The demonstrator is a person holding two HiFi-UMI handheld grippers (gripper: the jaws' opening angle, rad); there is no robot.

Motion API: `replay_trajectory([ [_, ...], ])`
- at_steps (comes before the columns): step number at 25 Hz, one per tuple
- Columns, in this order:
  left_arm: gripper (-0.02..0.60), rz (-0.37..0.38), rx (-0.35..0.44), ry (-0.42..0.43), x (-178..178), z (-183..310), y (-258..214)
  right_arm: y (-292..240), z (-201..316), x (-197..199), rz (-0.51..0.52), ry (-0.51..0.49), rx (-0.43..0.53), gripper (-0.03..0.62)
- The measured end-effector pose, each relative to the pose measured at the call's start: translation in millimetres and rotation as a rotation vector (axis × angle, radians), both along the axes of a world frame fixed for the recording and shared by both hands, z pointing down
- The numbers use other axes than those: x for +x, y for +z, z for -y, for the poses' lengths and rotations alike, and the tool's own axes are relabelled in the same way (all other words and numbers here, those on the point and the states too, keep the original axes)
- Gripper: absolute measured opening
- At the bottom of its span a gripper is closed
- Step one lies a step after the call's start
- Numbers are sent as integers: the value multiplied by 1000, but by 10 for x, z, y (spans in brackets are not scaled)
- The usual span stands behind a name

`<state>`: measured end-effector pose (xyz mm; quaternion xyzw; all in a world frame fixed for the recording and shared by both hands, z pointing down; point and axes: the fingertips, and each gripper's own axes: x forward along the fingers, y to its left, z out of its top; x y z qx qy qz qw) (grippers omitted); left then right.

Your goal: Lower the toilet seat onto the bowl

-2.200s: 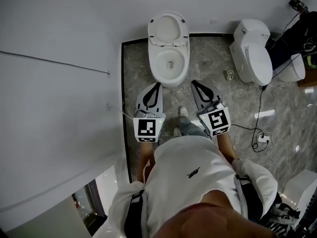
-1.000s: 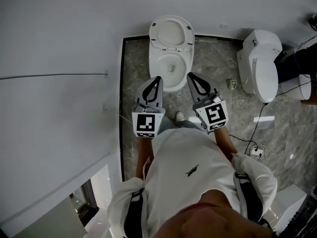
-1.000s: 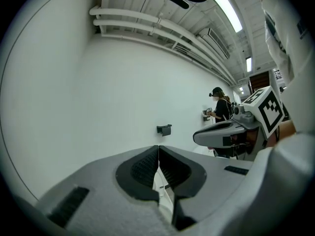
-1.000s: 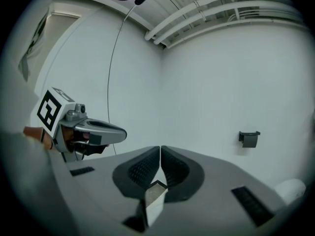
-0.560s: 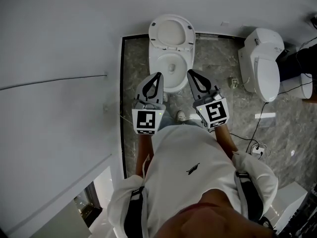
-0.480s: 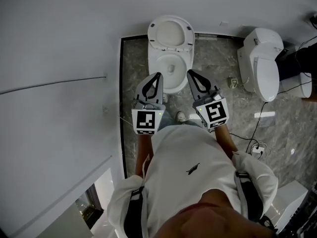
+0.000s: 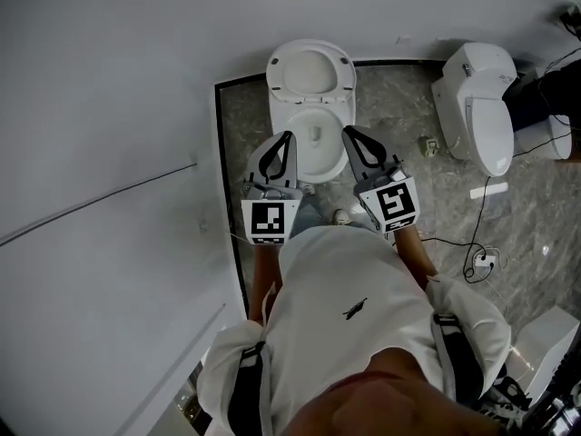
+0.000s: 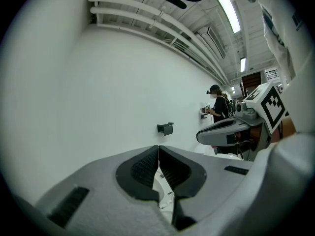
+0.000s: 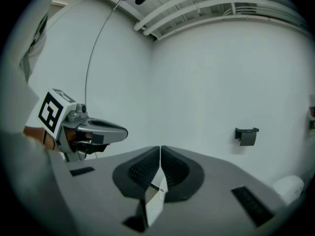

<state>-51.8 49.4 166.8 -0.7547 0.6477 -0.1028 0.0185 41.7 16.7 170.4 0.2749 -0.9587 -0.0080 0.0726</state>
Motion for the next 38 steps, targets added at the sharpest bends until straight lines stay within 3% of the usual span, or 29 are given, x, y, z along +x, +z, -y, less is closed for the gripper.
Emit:
replay_trajectory([
  [22, 28, -40, -50, 256, -750, 1023, 423, 347, 845, -771, -66, 231, -47, 31],
  [38, 29, -29, -109, 274, -903, 1496, 897, 801, 1367, -858, -144, 250, -40, 32],
])
